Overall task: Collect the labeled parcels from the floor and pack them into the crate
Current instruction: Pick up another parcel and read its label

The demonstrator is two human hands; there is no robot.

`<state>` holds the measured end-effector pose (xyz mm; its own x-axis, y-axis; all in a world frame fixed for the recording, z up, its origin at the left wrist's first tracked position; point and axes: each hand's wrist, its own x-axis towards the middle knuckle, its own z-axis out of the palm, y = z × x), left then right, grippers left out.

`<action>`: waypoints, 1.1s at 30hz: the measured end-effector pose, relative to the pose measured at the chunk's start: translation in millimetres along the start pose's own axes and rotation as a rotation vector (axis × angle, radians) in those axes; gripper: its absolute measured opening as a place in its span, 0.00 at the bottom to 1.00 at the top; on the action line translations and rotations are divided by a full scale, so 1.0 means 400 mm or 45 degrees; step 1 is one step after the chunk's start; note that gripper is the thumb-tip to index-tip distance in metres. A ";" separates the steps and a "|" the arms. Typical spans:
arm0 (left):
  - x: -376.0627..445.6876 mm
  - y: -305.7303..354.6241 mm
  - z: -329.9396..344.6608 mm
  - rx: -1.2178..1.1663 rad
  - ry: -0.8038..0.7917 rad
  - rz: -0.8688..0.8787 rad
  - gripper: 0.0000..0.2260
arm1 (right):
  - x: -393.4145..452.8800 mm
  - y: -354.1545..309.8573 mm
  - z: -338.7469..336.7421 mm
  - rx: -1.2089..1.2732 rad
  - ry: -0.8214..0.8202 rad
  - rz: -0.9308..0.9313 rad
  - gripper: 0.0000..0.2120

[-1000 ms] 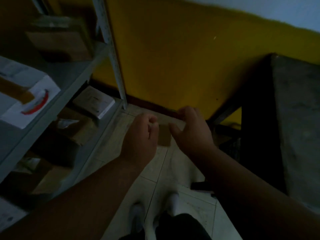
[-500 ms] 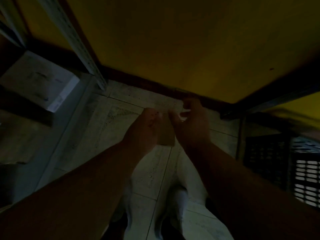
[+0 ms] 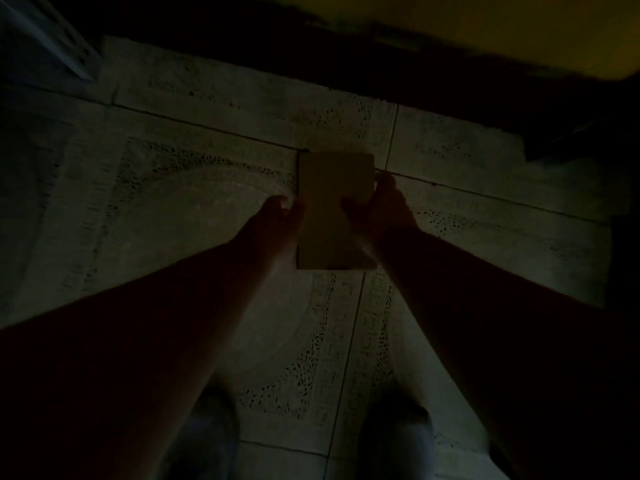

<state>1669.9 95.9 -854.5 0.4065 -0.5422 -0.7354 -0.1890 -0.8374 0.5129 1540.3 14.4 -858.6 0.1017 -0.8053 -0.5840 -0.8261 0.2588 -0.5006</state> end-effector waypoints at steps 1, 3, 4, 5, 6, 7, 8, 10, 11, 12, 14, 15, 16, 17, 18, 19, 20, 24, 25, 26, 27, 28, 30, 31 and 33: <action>0.010 -0.006 0.020 -0.008 -0.033 -0.034 0.26 | 0.019 0.016 0.010 0.034 -0.087 0.103 0.36; 0.031 -0.020 0.050 -0.029 -0.091 -0.138 0.29 | 0.035 0.042 0.028 0.162 -0.237 0.263 0.35; 0.044 -0.022 0.057 -0.045 -0.104 -0.183 0.29 | 0.038 0.052 0.033 0.231 -0.268 0.307 0.34; 0.054 -0.017 0.056 -0.069 -0.109 -0.209 0.29 | 0.036 0.057 0.030 0.286 -0.269 0.334 0.32; 0.059 -0.006 0.050 -0.094 -0.103 -0.222 0.27 | 0.030 0.055 0.019 0.319 -0.252 0.339 0.31; 0.055 0.009 0.040 -0.108 -0.076 -0.220 0.25 | 0.020 0.042 0.001 0.334 -0.224 0.311 0.28; 0.042 0.025 0.024 -0.124 -0.015 -0.205 0.24 | 0.008 0.023 -0.021 0.353 -0.191 0.264 0.25; -0.010 0.069 -0.018 -0.224 0.097 -0.161 0.24 | -0.033 -0.029 -0.076 0.416 -0.137 0.158 0.19; -0.048 0.099 -0.041 -0.314 0.101 -0.146 0.24 | -0.066 -0.063 -0.105 0.439 -0.130 0.108 0.17; -0.095 0.133 -0.070 -0.416 0.084 -0.136 0.25 | -0.106 -0.104 -0.133 0.455 -0.131 0.063 0.16; -0.201 0.211 -0.138 -0.552 0.062 -0.080 0.28 | -0.196 -0.200 -0.197 0.448 -0.110 -0.062 0.11; -0.262 0.257 -0.180 -0.595 0.044 -0.028 0.32 | -0.248 -0.255 -0.238 0.448 -0.101 -0.142 0.09; -0.322 0.305 -0.225 -0.640 0.019 0.021 0.37 | -0.303 -0.307 -0.281 0.480 -0.102 -0.215 0.08; -0.381 0.349 -0.270 -0.702 -0.009 0.061 0.40 | -0.364 -0.355 -0.325 0.555 -0.129 -0.274 0.08; -0.445 0.390 -0.317 -0.783 -0.048 0.096 0.39 | -0.427 -0.404 -0.371 0.647 -0.175 -0.326 0.09; -0.514 0.427 -0.365 -0.862 -0.102 0.118 0.35 | -0.492 -0.452 -0.417 0.701 -0.221 -0.376 0.14; -0.584 0.464 -0.414 -0.928 -0.161 0.119 0.29 | -0.557 -0.498 -0.464 0.713 -0.251 -0.444 0.19; -0.876 0.621 -0.624 -1.130 -0.339 0.198 0.28 | -0.799 -0.687 -0.688 0.550 -0.028 -0.759 0.19; -0.954 0.652 -0.684 -1.173 -0.381 0.247 0.32 | -0.853 -0.737 -0.742 0.477 0.034 -0.806 0.20; -1.032 0.681 -0.741 -1.215 -0.457 0.308 0.36 | -0.912 -0.787 -0.795 0.410 0.085 -0.833 0.22; -1.108 0.712 -0.795 -1.251 -0.559 0.373 0.39 | -0.974 -0.836 -0.845 0.344 0.139 -0.852 0.23; -1.182 0.745 -0.844 -1.264 -0.651 0.444 0.41 | -1.035 -0.882 -0.892 0.289 0.202 -0.869 0.25; -1.317 0.805 -0.931 -1.242 -0.681 0.572 0.35 | -1.157 -0.969 -0.980 0.226 0.293 -0.908 0.24; -1.372 0.828 -0.969 -1.234 -0.631 0.608 0.28 | -1.209 -1.009 -1.020 0.209 0.333 -0.936 0.22; -1.474 0.873 -1.036 -1.190 -0.462 0.671 0.18 | -1.300 -1.075 -1.094 0.189 0.437 -0.975 0.22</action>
<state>1734.5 151.8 -58.3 0.1621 -0.9277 -0.3364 0.5439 -0.2004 0.8149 1600.1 88.6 -60.2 0.4096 -0.8974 0.1641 -0.5140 -0.3756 -0.7712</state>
